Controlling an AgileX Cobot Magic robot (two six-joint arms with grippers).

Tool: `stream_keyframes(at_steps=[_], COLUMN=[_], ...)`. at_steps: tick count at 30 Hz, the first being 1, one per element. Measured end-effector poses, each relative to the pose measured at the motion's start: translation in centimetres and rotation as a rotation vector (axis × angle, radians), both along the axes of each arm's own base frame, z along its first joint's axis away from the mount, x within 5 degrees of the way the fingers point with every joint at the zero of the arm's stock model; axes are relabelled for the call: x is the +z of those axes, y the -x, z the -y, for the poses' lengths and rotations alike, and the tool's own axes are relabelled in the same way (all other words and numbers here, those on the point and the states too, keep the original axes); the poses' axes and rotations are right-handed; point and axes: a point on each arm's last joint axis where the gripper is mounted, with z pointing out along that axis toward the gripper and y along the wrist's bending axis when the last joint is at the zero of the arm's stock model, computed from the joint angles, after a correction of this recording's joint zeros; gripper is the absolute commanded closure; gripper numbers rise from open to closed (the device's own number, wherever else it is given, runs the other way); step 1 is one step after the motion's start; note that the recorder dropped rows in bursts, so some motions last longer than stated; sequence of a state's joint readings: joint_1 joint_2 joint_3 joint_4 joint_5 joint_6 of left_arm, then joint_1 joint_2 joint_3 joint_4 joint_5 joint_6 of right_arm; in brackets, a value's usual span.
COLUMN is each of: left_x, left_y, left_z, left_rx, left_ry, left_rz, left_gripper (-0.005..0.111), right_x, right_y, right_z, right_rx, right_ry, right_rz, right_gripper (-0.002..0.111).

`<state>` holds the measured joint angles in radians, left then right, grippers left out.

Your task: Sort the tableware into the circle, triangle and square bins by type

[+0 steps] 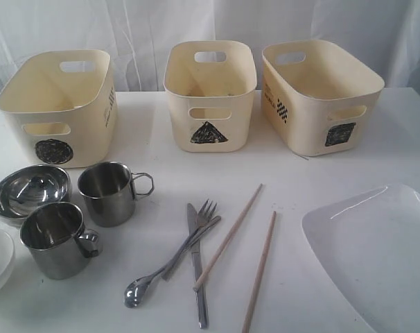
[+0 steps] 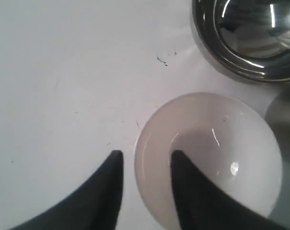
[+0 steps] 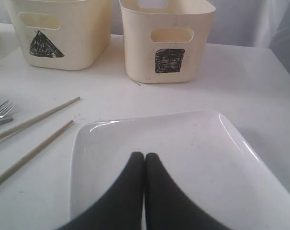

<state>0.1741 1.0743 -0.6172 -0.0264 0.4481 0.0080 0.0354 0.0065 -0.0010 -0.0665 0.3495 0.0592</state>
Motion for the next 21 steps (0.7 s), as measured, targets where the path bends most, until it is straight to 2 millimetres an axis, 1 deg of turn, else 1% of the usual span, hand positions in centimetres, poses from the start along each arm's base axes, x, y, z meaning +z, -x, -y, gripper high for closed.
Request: stream_keyframes(at_steps=[1,5,8,9,11,13,14,15,16,21], left_x=[-0.7,-3.3,-4.6,-5.4,-6.1,-6.9,-7.0,-7.3,-7.4,-7.5], left_y=[-0.7,-2.5,-3.1,-3.3,-3.5,-3.7,-3.8,-3.8,-3.8,-3.8], left_z=[-0.1,-0.5,-0.6,-0.7,-0.7,-0.7,-0.8,-0.8,-0.8,-0.8], left_rx=[0.019,0.041,0.044,0.045,0.045,0.046,0.046,0.048,0.048,0.048], left_ry=[0.012,0.028,0.038,0.042,0.047,0.051,0.051,0.054,0.054,0.055], left_rz=[-0.016,-0.086,-0.142,-0.173,-0.203,-0.231,-0.236,-0.249,-0.252,-0.256], left_gripper=[0.04,0.04,0.04,0.04,0.04,0.045,0.054,0.059,0.07,0.103], right_x=[0.0,0.0,0.0,0.0,0.0,0.0,0.0,0.0,0.0,0.0], right_y=[0.0,0.0,0.0,0.0,0.0,0.0,0.0,0.0,0.0,0.0], right_z=[0.0,0.0,0.0,0.0,0.0,0.0,0.0,0.0,0.0,0.0], right_rx=[0.0,0.0,0.0,0.0,0.0,0.0,0.0,0.0,0.0,0.0], right_ry=[0.0,0.0,0.0,0.0,0.0,0.0,0.0,0.0,0.0,0.0], right_rz=[0.0,0.0,0.0,0.0,0.0,0.0,0.0,0.0,0.0,0.0], right_gripper=[0.108,0.108,0.108,0.108,0.108,0.108,0.108,0.108,0.108,0.108])
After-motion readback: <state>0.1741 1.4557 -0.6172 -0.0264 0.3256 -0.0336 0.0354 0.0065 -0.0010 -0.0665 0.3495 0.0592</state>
